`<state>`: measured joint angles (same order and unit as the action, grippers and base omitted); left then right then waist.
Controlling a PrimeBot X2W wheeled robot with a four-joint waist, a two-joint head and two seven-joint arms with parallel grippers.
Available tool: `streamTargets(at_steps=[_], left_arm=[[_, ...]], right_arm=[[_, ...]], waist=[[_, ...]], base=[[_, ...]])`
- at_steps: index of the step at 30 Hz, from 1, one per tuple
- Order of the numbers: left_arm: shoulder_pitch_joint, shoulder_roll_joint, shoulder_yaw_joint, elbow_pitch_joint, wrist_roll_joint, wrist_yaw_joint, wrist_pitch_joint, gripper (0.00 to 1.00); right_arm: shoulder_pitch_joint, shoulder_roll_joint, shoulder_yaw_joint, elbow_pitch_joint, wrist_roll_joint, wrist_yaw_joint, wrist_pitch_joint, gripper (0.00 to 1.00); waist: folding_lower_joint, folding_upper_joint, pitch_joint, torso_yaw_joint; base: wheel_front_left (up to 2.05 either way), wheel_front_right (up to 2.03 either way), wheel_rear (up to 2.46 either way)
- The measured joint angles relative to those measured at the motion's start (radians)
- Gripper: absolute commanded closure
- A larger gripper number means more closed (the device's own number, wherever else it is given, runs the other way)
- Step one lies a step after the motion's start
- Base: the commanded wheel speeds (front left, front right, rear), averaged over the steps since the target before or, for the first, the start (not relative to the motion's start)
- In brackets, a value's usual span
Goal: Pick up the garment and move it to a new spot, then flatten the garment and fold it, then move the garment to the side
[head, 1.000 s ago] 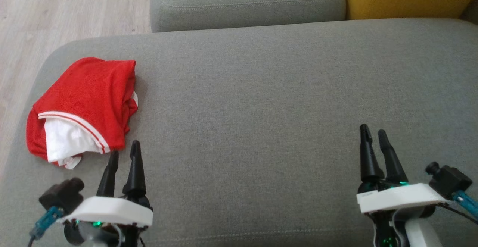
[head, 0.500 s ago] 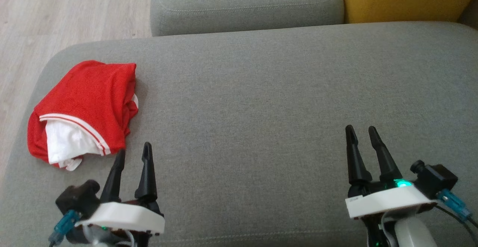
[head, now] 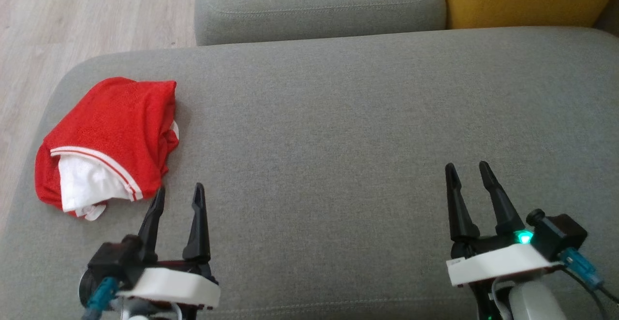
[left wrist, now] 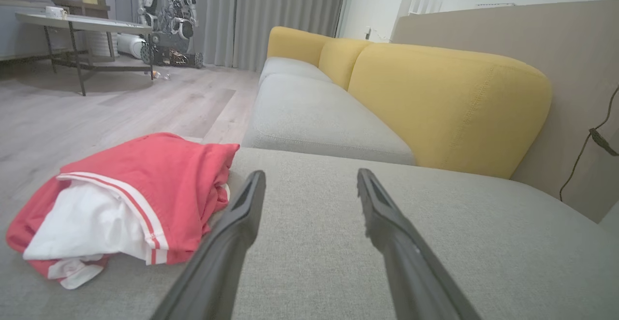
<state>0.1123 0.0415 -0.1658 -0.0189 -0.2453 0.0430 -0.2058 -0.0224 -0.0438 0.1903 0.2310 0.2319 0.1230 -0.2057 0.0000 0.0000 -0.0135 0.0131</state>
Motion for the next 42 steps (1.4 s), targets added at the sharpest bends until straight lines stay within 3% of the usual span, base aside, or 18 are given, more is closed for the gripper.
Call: streamTargets(at_steps=[17,42], left_arm=[[0.007,0.002,-0.032,-0.062,0.199,0.012,-0.045,0.00],[0.008,0.003,-0.044,-0.045,0.190,0.020,-0.047,0.00]], right_arm=[[0.000,0.000,0.008,-0.002,-0.176,0.000,-0.044,0.00],[0.002,-0.001,0.002,0.002,-0.174,0.000,-0.045,0.00]], waist=[[0.0000,0.0000,0.009,-0.004],[0.0000,0.0000,0.005,0.032]], base=[[0.00,0.00,0.00],[0.00,0.00,0.00]])
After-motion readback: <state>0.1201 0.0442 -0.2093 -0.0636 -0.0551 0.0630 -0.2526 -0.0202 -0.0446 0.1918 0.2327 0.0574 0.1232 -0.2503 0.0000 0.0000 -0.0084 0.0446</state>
